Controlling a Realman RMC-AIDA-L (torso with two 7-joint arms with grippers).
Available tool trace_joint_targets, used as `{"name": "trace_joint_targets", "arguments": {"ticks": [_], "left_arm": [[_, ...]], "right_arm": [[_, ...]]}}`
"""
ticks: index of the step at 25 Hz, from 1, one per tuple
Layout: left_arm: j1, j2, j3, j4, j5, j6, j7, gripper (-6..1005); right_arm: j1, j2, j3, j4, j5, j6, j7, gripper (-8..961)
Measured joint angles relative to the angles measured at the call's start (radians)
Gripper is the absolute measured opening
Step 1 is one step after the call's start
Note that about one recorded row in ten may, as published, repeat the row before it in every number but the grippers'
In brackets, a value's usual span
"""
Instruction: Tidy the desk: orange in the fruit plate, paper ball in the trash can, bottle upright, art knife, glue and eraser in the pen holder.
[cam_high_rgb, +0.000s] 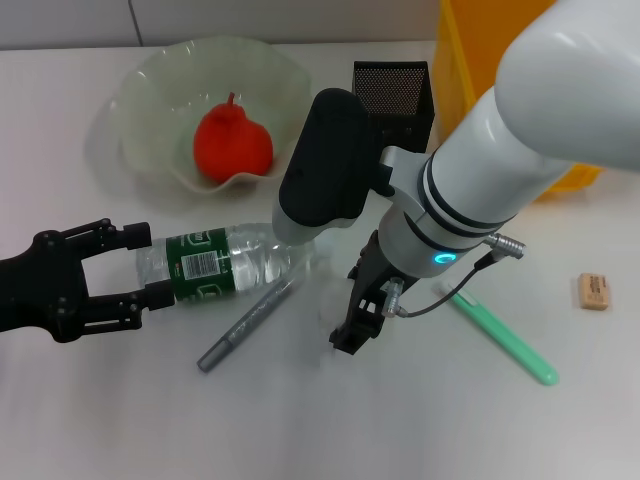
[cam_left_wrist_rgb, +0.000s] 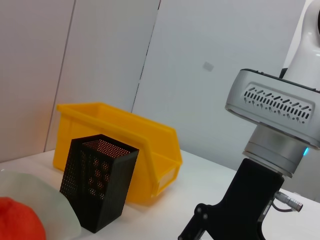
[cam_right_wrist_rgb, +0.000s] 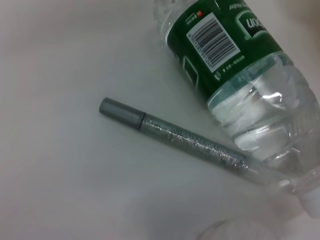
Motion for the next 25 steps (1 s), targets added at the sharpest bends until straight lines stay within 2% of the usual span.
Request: {"name": "trace_joint_targets", "arguments": {"ticks": [8,13,16,17,18,21,22,25], "left_arm": [[0.000,0.000,0.000,0.000,0.000,-0.001,0.001,860],[0.001,0.000,-0.001,0.000,0.000,-0.001,0.001,860],[0.002,0.001,-0.004,0.000,0.000,-0.001,0.001,860],[0.003,0.000,-0.005,0.000,0.000,-0.001,0.002,860],[0.003,0.000,-0.005,0.000,0.000,-0.001,0.002,860],[0.003,0.000,-0.006,0.000,0.000,-0.003,0.002,861],[0.004,0.000,-0.007,0.000,0.000,-0.008,0.005,861],[0.005,-0.001,-0.008,0.000,0.000,-0.010,0.011,861]], "right_arm": [[-0.002,0.000,0.001,-0.007,0.000,-0.005,0.000,631],[-0.026,-0.007,0.035,-0.076,-0.008,-0.060,0.000,577],[-0.065,-0.009,0.111,-0.169,-0.040,-0.150,-0.001,544],[-0.094,-0.009,0.171,-0.244,-0.079,-0.216,-0.001,542],[-0.094,-0.009,0.171,-0.244,-0.079,-0.216,-0.001,540],[-0.134,-0.007,0.266,-0.360,-0.162,-0.311,0.008,535],[-0.156,-0.006,0.326,-0.425,-0.208,-0.349,0.016,533],[-0.179,-0.006,0.383,-0.482,-0.250,-0.372,0.019,533]]}}
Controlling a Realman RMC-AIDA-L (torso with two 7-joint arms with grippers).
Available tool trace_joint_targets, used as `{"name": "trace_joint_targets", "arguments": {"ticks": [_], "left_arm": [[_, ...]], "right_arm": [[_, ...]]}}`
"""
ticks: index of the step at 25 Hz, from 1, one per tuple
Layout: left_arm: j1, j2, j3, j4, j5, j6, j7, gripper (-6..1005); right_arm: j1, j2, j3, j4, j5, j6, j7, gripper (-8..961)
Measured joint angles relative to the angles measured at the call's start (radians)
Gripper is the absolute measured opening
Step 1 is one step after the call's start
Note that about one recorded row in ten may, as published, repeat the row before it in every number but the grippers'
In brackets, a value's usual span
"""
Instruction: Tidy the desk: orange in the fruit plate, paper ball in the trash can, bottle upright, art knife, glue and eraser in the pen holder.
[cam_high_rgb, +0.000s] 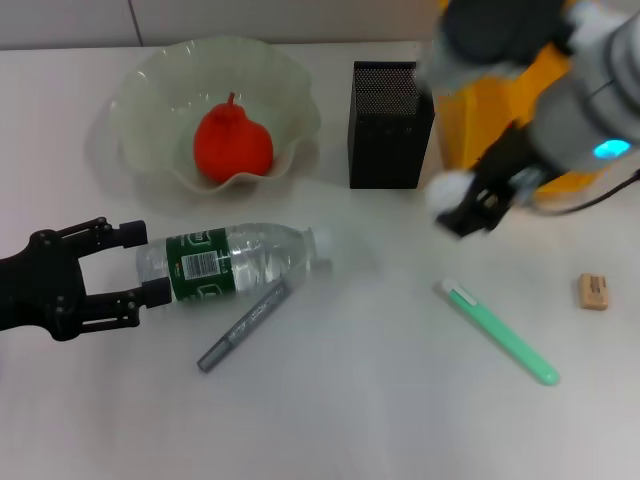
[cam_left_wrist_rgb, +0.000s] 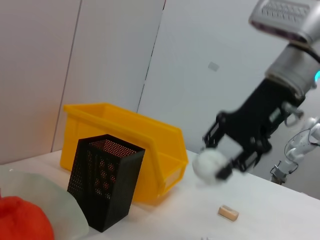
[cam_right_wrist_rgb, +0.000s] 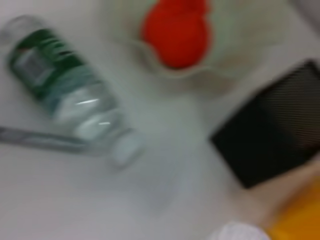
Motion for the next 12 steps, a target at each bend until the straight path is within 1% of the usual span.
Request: {"name": "trace_joint_targets", "arguments": {"ticks": [4,7,9,12], "left_arm": [[0.000,0.000,0.000,0.000,0.000,-0.004,0.002,861],[0.000,0.000,0.001,0.000,0.000,-0.005,-0.002,861],[0.000,0.000,0.001,0.000,0.000,-0.006,-0.003,860],[-0.006,0.000,0.001,0.000,0.000,-0.010,-0.003,860]], "right_arm": [[-0.039,0.000,0.096,-0.076,-0.069,-0.018,0.000,534],[-0.074,0.000,0.163,-0.118,-0.083,0.000,-0.008,534],[-0.079,0.000,0.175,-0.120,-0.087,0.011,-0.010,533],[-0.095,0.001,0.187,-0.093,-0.120,0.096,-0.012,536]]}}
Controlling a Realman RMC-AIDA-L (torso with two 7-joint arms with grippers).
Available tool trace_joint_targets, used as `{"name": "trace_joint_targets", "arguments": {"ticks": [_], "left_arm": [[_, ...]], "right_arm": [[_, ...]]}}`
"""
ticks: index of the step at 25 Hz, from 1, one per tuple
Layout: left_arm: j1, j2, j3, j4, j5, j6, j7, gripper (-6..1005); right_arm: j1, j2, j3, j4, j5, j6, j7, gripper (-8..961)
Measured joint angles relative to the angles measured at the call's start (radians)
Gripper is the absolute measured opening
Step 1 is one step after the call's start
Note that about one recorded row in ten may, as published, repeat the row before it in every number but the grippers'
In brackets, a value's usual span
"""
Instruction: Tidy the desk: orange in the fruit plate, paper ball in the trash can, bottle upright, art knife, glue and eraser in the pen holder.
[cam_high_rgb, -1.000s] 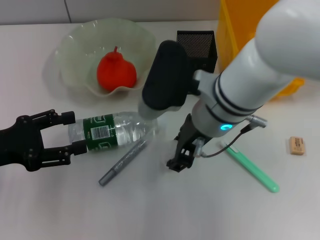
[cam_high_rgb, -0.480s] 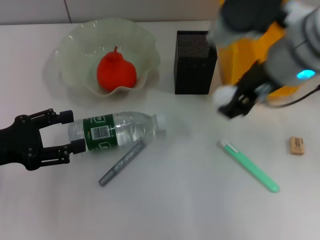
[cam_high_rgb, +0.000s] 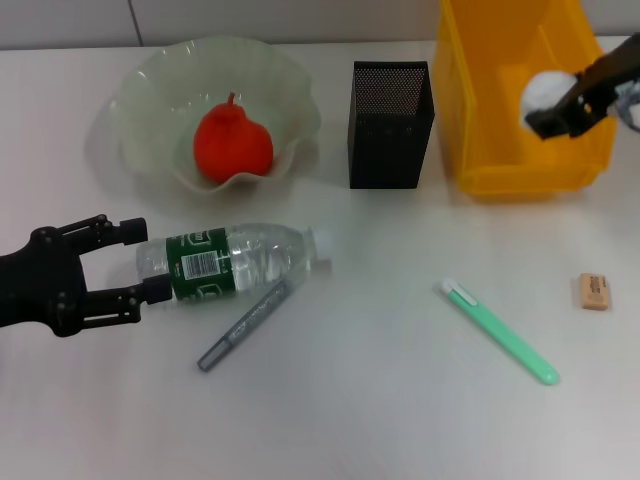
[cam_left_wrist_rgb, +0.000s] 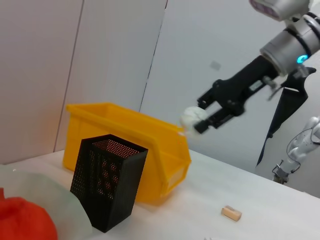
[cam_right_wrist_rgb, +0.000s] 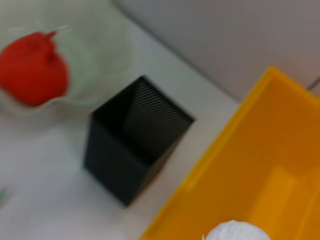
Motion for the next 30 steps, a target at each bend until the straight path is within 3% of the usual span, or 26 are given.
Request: {"name": "trace_joint_targets", "arguments": {"ticks": [5,13,20,25,29,30], "left_arm": [[-0.009,-0.002,0.004,0.000,0.000,-0.005,-0.002,861],[-0.011,-0.003,0.003,0.000,-0.003,-0.007,-0.005,860],[-0.012,-0.003,0.005,0.001,-0.007,-0.004,-0.015,861],[-0.033,-0.002,0.007,0.003,-0.003,-0.002,-0.023,860],[-0.042,0.003,0.007,0.012,-0.001,0.000,-0.040,860],[-0.047,0.006,0.007,0.015,-0.001,0.001,-0.045,860]], "right_arm": [[-0.005,-0.001,-0.009,0.158,-0.016,0.245,-0.001,542],[0.004,-0.003,-0.002,0.324,-0.014,0.469,-0.004,553],[0.021,-0.005,0.001,0.380,-0.017,0.489,-0.007,562],[0.009,-0.006,0.005,0.349,-0.018,0.460,-0.008,770],[-0.002,-0.008,0.035,0.305,0.001,0.393,-0.037,795],[-0.022,-0.008,0.085,0.255,0.071,0.320,-0.097,801]]}}
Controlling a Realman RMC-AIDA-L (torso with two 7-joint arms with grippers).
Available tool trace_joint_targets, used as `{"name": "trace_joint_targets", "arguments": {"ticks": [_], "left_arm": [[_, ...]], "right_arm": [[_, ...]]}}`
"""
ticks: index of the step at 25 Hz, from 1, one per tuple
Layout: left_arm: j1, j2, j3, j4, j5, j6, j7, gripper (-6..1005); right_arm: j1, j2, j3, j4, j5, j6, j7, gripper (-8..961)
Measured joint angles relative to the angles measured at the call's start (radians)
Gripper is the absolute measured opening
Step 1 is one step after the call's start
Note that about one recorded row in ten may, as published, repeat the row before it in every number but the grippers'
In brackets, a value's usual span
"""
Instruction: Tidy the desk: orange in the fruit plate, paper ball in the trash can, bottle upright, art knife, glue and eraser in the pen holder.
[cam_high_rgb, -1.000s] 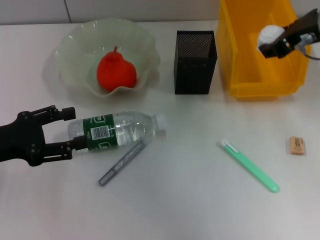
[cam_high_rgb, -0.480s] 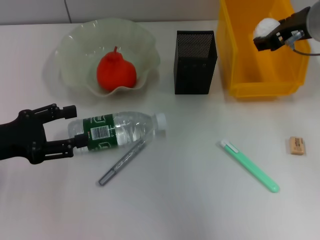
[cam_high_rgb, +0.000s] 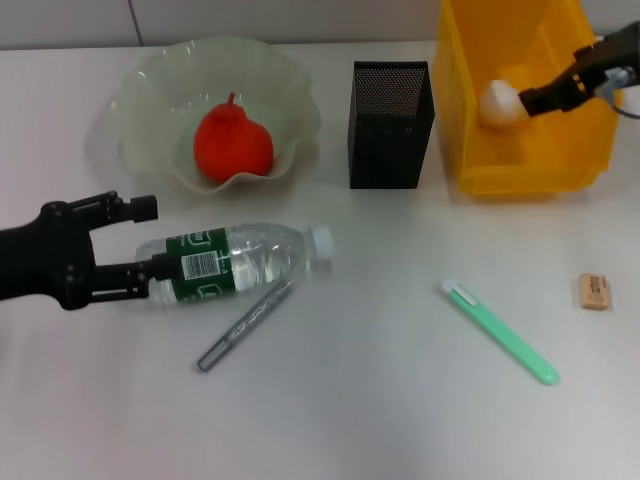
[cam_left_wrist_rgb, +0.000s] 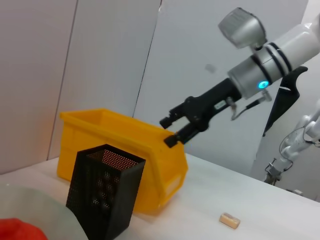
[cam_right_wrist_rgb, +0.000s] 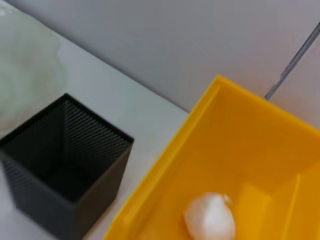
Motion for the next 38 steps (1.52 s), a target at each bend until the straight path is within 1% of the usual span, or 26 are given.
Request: {"name": "trace_joint_targets", "arguments": {"ticks": [2,3,4,5,6,8,10,11,13,14,15,17,18,20,21,22,24,27,30,31,32,33,34,35,36,38], "left_arm": [[-0.008,0.006,0.000,0.015,0.001,0.006,-0.015,860],[-0.012,0.009,0.000,0.031,0.001,0.012,-0.027,860],[-0.014,0.009,0.001,0.045,0.001,0.016,-0.035,860],[-0.017,0.010,0.002,0.061,0.001,0.020,-0.045,860],[-0.020,0.010,0.005,0.077,0.001,0.025,-0.058,860],[-0.031,0.011,0.022,0.119,0.001,0.032,-0.099,860],[-0.041,0.011,0.043,0.152,0.002,0.033,-0.142,860],[-0.041,0.011,0.043,0.152,0.002,0.033,-0.142,860],[-0.046,0.011,0.054,0.168,0.003,0.031,-0.161,860],[-0.071,0.002,0.081,0.249,0.037,0.008,-0.238,861],[-0.084,-0.007,0.085,0.279,0.055,0.003,-0.259,861],[-0.091,-0.012,0.086,0.297,0.067,0.002,-0.274,861],[-0.117,-0.033,0.092,0.357,0.112,-0.001,-0.313,861],[-0.145,-0.057,0.106,0.413,0.174,-0.006,-0.350,861],[-0.163,-0.072,0.118,0.446,0.218,-0.010,-0.373,861],[-0.185,-0.089,0.144,0.482,0.266,-0.015,-0.398,861],[-0.208,-0.097,0.196,0.501,0.296,-0.031,-0.439,861],[-0.224,-0.097,0.317,0.519,0.303,-0.088,-0.522,861],[-0.223,-0.098,0.476,0.570,0.303,-0.172,-0.613,861],[-0.223,-0.098,0.476,0.570,0.303,-0.172,-0.613,861],[-0.214,-0.099,0.609,0.614,0.303,-0.241,-0.676,861],[-0.213,-0.099,0.640,0.622,0.303,-0.253,-0.688,861],[-0.211,-0.099,0.700,0.637,0.307,-0.280,-0.717,861],[-0.214,-0.099,0.784,0.648,0.315,-0.317,-0.755,861],[-0.214,-0.099,0.784,0.648,0.315,-0.317,-0.755,861],[-0.218,-0.099,0.848,0.652,0.319,-0.350,-0.780,861]], "right_arm": [[-0.012,0.001,0.023,-0.023,0.037,-0.031,-0.028,800],[-0.024,0.001,0.048,-0.048,0.089,-0.066,-0.056,799],[-0.040,0.001,0.079,-0.077,0.149,-0.106,-0.086,799],[-0.067,0.001,0.138,-0.117,0.265,-0.195,-0.158,798],[-0.080,0.001,0.169,-0.130,0.315,-0.237,-0.194,798],[-0.092,0.001,0.194,-0.136,0.351,-0.266,-0.226,797],[-0.136,0.004,0.257,-0.127,0.447,-0.329,-0.320,796],[-0.136,0.004,0.257,-0.127,0.447,-0.329,-0.320,796],[-0.174,0.004,0.280,-0.103,0.510,-0.342,-0.389,797],[-0.196,0.004,0.290,-0.086,0.540,-0.342,-0.428,797],[-0.234,0.005,0.313,-0.045,0.594,-0.343,-0.509,797],[-0.247,0.005,0.330,-0.016,0.621,-0.347,-0.549,796],[-0.258,0.004,0.349,0.014,0.648,-0.355,-0.589,796],[-0.278,0.001,0.417,0.113,0.722,-0.384,-0.696,796],[-0.278,0.001,0.417,0.113,0.722,-0.384,-0.696,796],[-0.283,0.001,0.438,0.139,0.730,-0.396,-0.733,796],[-0.293,0.003,0.468,0.184,0.736,-0.417,-0.801,796],[-0.313,0.003,0.479,0.225,0.744,-0.435,-0.883,796],[-0.339,0.004,0.503,0.264,0.788,-0.448,-0.963,796],[-0.339,0.004,0.503,0.264,0.788,-0.448,-0.963,796],[-0.343,0.002,0.510,0.272,0.803,-0.459,-0.973,796],[-0.345,0.001,0.521,0.276,0.812,-0.474,-0.982,796],[-0.345,0.000,0.532,0.279,0.816,-0.485,-0.987,796],[-0.340,0.000,0.558,0.289,0.817,-0.510,-0.996,796],[-0.340,0.000,0.558,0.289,0.817,-0.510,-0.996,796],[-0.332,0.000,0.573,0.304,0.817,-0.533,-1.004,796]]}}
